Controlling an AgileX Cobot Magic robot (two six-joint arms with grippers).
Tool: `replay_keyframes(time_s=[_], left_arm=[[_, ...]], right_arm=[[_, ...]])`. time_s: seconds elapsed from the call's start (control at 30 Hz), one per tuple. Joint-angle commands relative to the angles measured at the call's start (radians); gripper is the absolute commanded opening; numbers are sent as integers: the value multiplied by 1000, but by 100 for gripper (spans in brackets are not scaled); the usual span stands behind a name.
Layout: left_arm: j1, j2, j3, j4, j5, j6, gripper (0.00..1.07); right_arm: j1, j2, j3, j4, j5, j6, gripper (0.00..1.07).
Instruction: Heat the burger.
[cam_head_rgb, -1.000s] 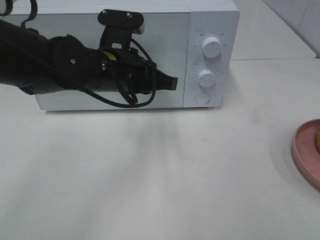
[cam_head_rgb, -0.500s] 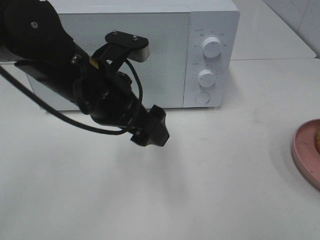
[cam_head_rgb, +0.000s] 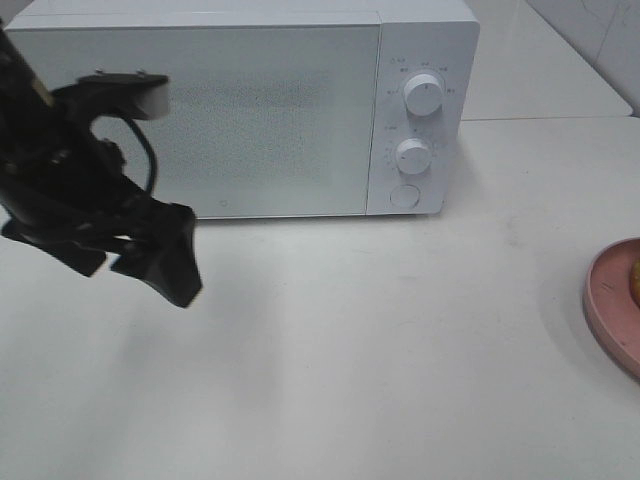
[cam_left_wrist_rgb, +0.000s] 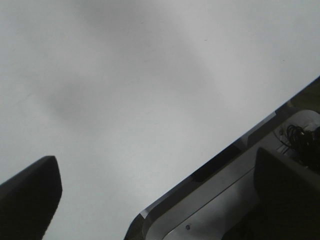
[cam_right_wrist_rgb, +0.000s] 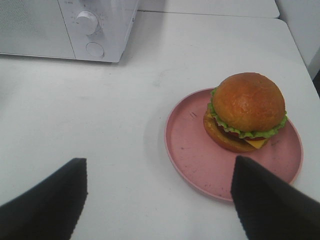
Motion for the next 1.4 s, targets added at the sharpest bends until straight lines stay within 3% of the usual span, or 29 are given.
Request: replay_keyframes(time_s=[0.03,0.1,0.13,0.2,0.27,0.3,0.33,0.4,0.47,0.57,0.63,0.83,1.0,1.1,1.17,1.4], left_arm=[[147,-67,3,35,87,-21,101],[187,-82,3,42,105,-21,101],[259,-106,3,57,137,-21,101],[298,-120,3,67,155,-21,101],[404,-161,3,94,206,-21,101],[404,-161,3,94,206,-21,101],[472,-193,5,99,235,-26,101],[495,-210,9,99,240,-31,101],[585,-310,69,100,235,-55,101],[594,-341,88,100,229,-55,101],[601,-471,188,101,215,-61,101],[601,-598,266,106,215,-61,101],[601,-848,387,124,210,-58,101],[601,-887,403,127,208,-58,101],[601,-1022,462,123,194,-58,101],[601,-1209,519,108,136,-58,101]], right_arm=[[-8,-27,2,0,-5,-2,76],[-8,-27,2,0,-5,-2,76],[-8,-27,2,0,-5,-2,76],[-8,-27,2,0,-5,-2,76],[-8,-27,2,0,-5,-2,76],[-8,-27,2,0,-5,-2,76],[-8,-27,2,0,-5,-2,76],[-8,-27,2,0,-5,-2,76],[-8,-27,2,0,-5,-2,76],[-8,-27,2,0,-5,-2,76],[-8,-27,2,0,-5,-2,76],[-8,-27,2,0,-5,-2,76],[-8,-27,2,0,-5,-2,76],[-8,-27,2,0,-5,-2,76],[-8,-27,2,0,-5,-2,76],[-8,-27,2,0,-5,-2,76]])
